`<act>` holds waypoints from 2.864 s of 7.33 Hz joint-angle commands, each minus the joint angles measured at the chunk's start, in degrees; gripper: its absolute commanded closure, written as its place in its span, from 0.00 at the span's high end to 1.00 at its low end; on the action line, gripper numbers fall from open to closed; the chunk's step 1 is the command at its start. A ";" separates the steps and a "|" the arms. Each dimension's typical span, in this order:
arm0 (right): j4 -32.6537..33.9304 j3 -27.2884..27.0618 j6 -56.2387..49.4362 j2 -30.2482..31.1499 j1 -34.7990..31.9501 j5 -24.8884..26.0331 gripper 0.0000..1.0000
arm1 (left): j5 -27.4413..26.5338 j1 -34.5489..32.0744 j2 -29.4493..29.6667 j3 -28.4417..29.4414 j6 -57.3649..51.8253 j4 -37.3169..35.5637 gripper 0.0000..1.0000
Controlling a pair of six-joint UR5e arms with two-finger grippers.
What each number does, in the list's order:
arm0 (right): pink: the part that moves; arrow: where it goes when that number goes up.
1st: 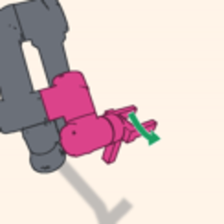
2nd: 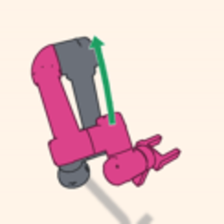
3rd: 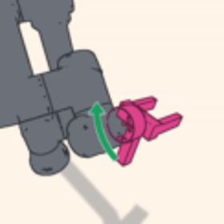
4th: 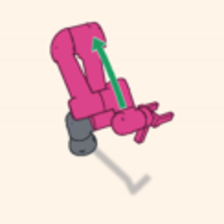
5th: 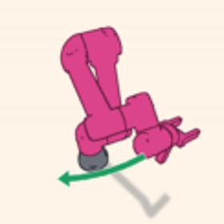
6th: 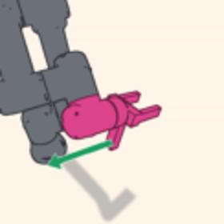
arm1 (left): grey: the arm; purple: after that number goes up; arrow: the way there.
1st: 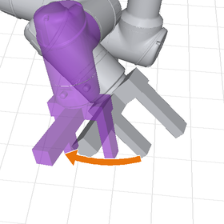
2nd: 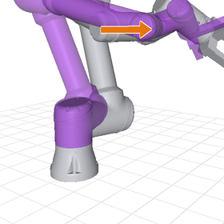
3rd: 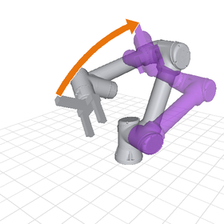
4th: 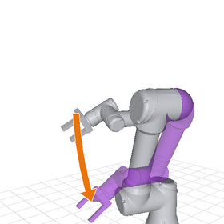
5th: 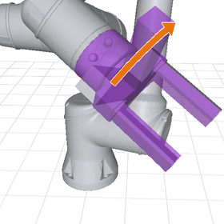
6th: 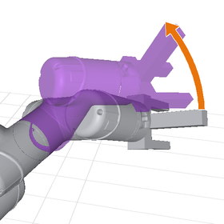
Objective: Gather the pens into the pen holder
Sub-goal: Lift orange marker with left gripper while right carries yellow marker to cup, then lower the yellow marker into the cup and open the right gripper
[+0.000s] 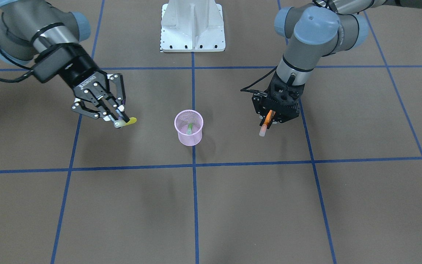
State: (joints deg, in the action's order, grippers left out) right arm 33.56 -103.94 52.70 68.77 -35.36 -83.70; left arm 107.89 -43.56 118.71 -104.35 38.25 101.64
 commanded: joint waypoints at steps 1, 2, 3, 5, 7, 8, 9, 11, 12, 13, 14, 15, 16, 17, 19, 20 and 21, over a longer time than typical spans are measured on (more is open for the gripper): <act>1.24 1.71 -0.67 -2.75 7.12 9.32 0.00 | -1.10 -2.39 -0.06 -1.12 -0.02 1.18 0.00; 1.24 3.20 -1.45 -2.94 7.75 9.60 0.00 | -1.10 -3.01 0.03 -1.12 0.07 1.37 0.00; 0.98 4.35 -2.16 -3.11 8.72 11.00 0.00 | -1.45 -3.28 0.03 -1.03 -0.11 1.37 0.00; 0.89 7.59 -2.16 -6.78 9.86 12.76 0.00 | -1.45 -3.37 -0.06 -0.77 -0.11 1.37 0.00; 0.80 8.05 -2.16 -7.07 10.30 13.03 0.00 | -1.54 -3.46 -0.06 -0.51 -0.11 1.46 0.00; 0.72 9.09 -2.16 -6.98 10.74 13.29 0.00 | -1.54 -3.46 -0.06 -0.51 -0.11 1.46 0.00; 0.72 10.15 -2.16 -6.98 11.62 14.43 0.00 | -1.45 -3.81 -0.06 -0.51 -0.11 1.46 0.00; 0.63 10.60 -2.16 -6.98 12.24 14.79 0.20 | -1.54 -3.90 -0.06 -0.42 -0.11 1.37 0.00; 0.72 10.68 -2.16 -6.98 12.33 14.96 0.86 | -1.54 -4.07 -0.06 -0.42 -0.20 1.37 0.00; 0.72 10.86 -2.16 -7.07 12.33 14.97 0.99 | -1.45 -4.08 -0.06 -0.42 -0.55 1.37 0.00; 0.72 10.51 -2.34 -7.59 12.33 14.71 0.99 | -1.54 -4.51 0.03 -0.51 -0.64 1.54 0.00; 0.98 10.34 -2.25 -8.12 12.24 14.18 0.98 | -1.54 -5.82 0.20 -0.68 -0.72 3.28 0.00; 1.33 10.33 -1.47 -8.30 11.54 11.22 0.98 | -4.50 -6.18 -0.14 -0.68 -0.38 8.78 0.00; 7.34 8.51 -0.15 -8.30 10.32 8.66 0.98 | -8.01 -6.10 -0.84 -0.94 0.15 13.36 0.00; 24.37 3.50 4.58 -8.21 7.16 4.27 0.98 | -10.66 -6.18 -1.81 -1.21 6.70 21.81 0.00; 27.58 3.30 10.78 -7.34 6.27 2.68 0.98 | -13.46 -5.92 -1.56 -1.82 8.31 22.54 0.00; 27.44 2.96 18.50 -6.03 6.00 2.66 0.98 | -13.49 -5.75 -1.03 -2.09 8.33 22.46 0.00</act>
State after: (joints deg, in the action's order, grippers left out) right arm 58.74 -100.31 62.94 61.45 -28.60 -80.07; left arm 95.63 -49.52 117.28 -106.02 45.48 123.25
